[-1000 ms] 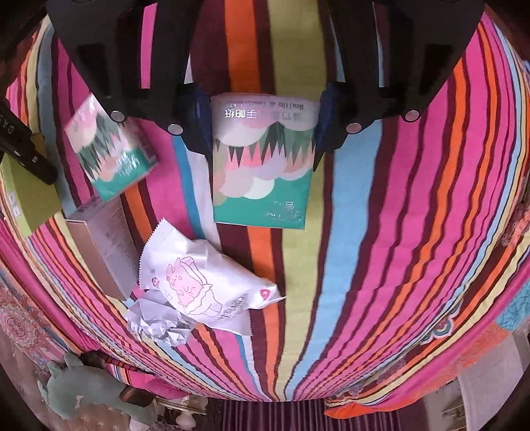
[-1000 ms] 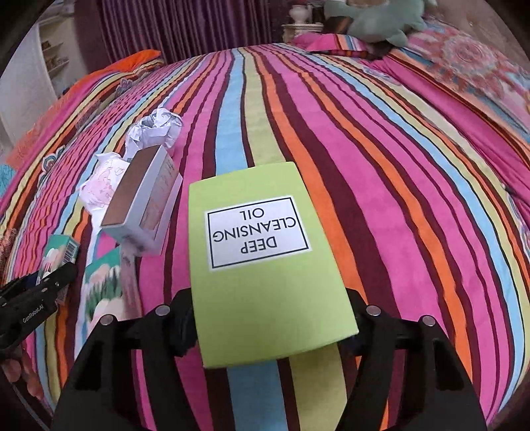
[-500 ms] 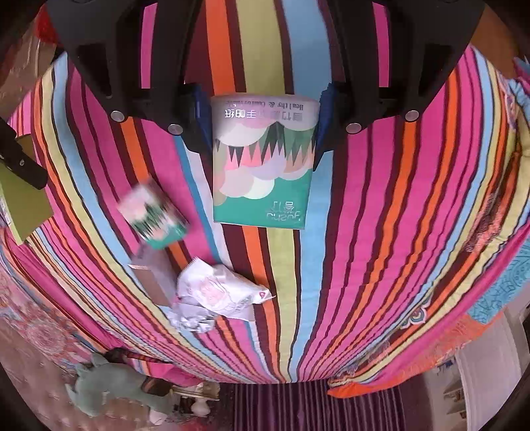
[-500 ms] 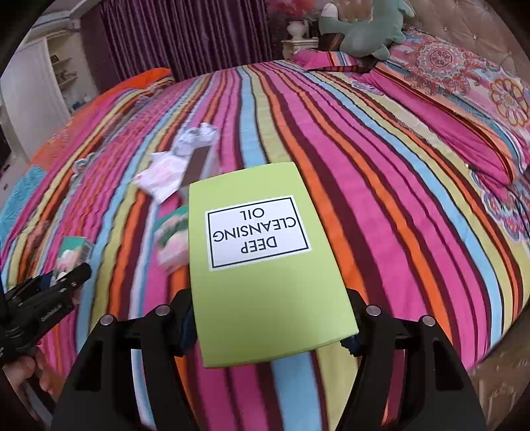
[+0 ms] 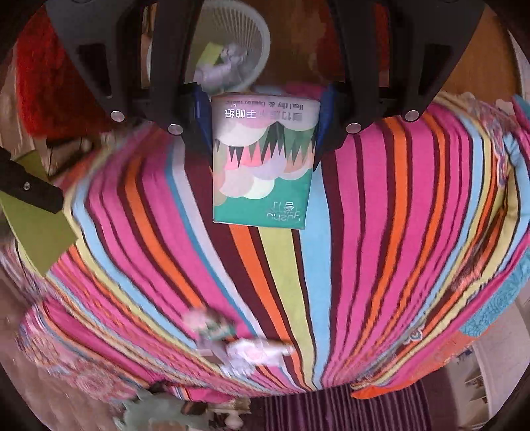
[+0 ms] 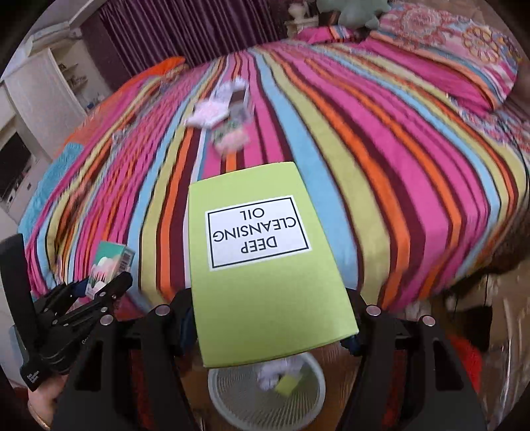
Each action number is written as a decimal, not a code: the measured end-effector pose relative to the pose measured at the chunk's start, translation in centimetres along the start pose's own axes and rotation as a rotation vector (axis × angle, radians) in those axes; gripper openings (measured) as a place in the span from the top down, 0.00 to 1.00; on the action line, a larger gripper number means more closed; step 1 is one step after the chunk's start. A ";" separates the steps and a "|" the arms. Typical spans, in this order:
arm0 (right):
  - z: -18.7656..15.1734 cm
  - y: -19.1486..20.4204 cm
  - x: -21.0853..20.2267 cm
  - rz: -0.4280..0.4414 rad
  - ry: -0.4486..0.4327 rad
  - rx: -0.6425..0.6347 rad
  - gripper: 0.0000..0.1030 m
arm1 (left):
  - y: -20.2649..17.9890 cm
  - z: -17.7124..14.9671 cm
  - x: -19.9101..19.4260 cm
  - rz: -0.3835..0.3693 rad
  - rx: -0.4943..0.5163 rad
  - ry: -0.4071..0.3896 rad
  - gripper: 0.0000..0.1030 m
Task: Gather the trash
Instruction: 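Carry the box and tissue packet over the wastebasket and release them, then raise both open tools and move them back over the bed, then grasp the white printed plastic bag with the left tool while the right grasps a green tissue packet, then carry the bag and tissue packet down over the wastebasket with both tools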
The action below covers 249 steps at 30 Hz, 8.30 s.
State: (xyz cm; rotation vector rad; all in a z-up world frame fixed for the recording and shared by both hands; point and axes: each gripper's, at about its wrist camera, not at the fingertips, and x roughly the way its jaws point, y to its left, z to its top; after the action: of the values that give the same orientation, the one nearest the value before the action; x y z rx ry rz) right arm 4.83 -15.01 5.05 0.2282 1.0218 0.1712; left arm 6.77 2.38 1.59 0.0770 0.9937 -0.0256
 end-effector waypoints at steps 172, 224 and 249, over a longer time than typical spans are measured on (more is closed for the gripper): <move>15.3 7.2 15.8 -0.060 -0.041 -0.397 0.54 | 0.7 32.6 22.0 -0.075 0.142 -0.030 0.49; -2.6 1.1 2.4 0.079 0.001 -0.079 0.54 | 0.1 0.0 0.0 -0.095 0.087 -0.013 0.52; -12.1 -0.7 11.2 0.130 0.530 0.208 0.54 | -5.9 -11.8 7.6 -0.147 0.207 0.480 0.52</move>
State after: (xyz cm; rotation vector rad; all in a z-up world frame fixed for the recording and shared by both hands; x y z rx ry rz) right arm 0.15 -11.66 -10.41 0.4544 1.5550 0.2504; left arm 0.73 -2.52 -11.52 0.2059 1.4733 -0.2544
